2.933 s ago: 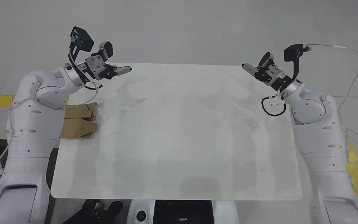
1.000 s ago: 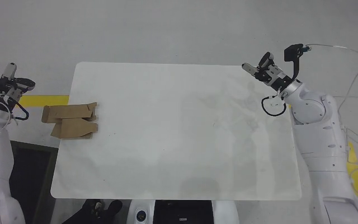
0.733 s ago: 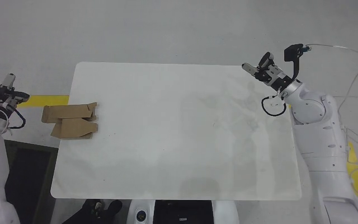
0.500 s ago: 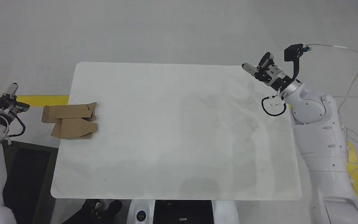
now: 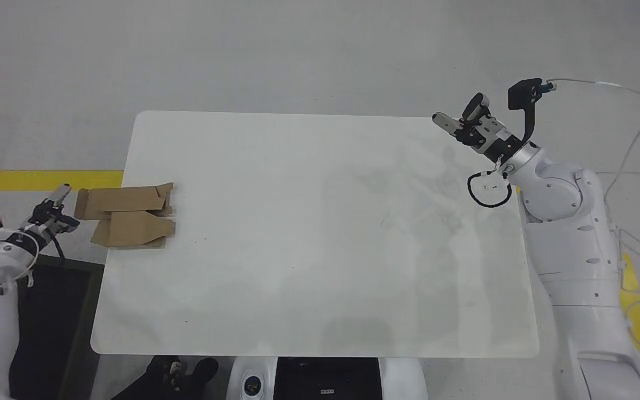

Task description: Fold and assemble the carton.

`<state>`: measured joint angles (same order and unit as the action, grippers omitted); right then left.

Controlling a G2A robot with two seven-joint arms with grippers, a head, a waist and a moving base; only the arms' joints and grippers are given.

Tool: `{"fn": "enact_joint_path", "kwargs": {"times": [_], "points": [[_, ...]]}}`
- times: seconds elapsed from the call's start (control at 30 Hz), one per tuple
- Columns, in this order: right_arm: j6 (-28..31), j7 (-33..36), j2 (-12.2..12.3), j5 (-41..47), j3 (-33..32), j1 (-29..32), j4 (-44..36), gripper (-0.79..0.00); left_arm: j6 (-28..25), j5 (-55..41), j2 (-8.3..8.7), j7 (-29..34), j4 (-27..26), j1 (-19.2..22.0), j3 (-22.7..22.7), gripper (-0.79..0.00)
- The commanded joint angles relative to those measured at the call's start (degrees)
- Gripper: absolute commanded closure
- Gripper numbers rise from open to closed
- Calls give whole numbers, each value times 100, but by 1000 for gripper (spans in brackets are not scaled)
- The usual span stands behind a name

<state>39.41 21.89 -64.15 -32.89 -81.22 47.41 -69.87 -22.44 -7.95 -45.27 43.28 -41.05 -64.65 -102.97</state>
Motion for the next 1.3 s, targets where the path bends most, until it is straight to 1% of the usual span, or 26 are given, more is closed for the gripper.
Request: {"fn": "enact_joint_path", "kwargs": {"times": [0.0, 0.23, 0.27, 0.3, 0.37, 0.4, 0.53, 0.73, 0.9, 1.13, 1.27], "points": [[0, 0, 0, 0, 0, 0, 0, -785, -24, -102, -17, 89, -42, -39, 30, -785], [0, 0, 0, 0, 0, 0, 0, -785, -72, -468, -75, 463, -95, -57, 147, -785], [0, 0, 0, 0, 0, 0, 0, -785, -65, -525, -81, 503, -70, -45, 156, -631], [0, 0, 0, 0, 0, 0, 0, -785, -60, -552, -85, 537, -47, -31, 167, -391], [0, 0, 0, 0, 0, 0, 0, -785, -61, -632, -94, 626, 8, 6, 189, -46], [0, 0, 0, 0, 0, 0, 0, -785, -72, -666, -97, 687, 34, 25, 199, 0], [0, 0, 0, 0, 0, 0, 0, -785, -159, -779, -99, 889, 141, 96, 215, 0], [0, 0, 0, 0, 0, 0, 0, -785, -271, -843, -85, 1020, 256, 196, 211, 0], [0, 0, 0, 0, 0, 0, 0, -785, -449, -1145, -75, 1141, 243, 289, 112, 0], [0, 0, 0, 0, 0, 0, 0, -785, -622, -1591, -3, 1294, -1, 449, -192, 0], [0, 0, 0, 0, 0, 0, 0, -785, -589, -1864, 24, 1388, -241, 559, -313, 0]]}}
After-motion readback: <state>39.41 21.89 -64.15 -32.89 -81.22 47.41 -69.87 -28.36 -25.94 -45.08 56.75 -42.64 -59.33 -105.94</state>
